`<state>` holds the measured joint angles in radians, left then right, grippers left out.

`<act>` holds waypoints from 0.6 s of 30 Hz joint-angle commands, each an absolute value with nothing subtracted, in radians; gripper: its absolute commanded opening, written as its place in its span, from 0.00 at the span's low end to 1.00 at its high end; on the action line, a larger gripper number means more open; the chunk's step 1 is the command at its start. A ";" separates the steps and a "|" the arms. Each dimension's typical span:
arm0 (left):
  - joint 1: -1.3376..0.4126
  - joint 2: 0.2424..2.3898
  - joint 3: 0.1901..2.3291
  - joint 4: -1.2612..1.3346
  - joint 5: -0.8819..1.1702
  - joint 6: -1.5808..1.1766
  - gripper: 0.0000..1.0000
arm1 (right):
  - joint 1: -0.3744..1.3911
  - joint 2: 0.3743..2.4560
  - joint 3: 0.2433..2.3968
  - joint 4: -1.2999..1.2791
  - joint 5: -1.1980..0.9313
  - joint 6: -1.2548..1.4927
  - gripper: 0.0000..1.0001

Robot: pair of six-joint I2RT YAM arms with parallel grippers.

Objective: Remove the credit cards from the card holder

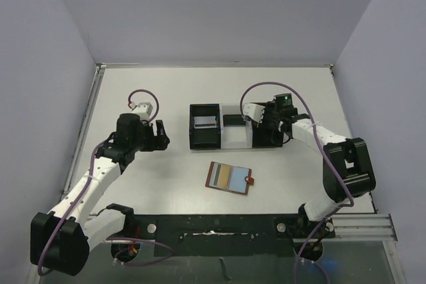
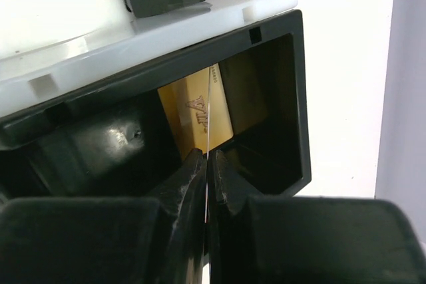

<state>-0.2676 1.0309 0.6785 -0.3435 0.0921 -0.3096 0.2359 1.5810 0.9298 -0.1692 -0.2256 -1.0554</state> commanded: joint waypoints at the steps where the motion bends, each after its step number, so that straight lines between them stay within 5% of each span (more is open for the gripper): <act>1: -0.266 1.036 0.711 -0.317 0.103 -0.288 0.74 | 0.233 1.618 0.985 -0.042 -0.207 -1.092 0.00; 18: -0.267 1.048 0.715 -0.325 0.105 -0.282 0.74 | 0.234 1.738 1.052 -0.145 -0.280 -1.118 0.07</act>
<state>-0.2676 1.0451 0.6785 -0.3485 0.0914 -0.3019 0.2359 1.7481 1.0286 -0.1307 -0.2295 -1.1076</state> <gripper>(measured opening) 0.728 0.063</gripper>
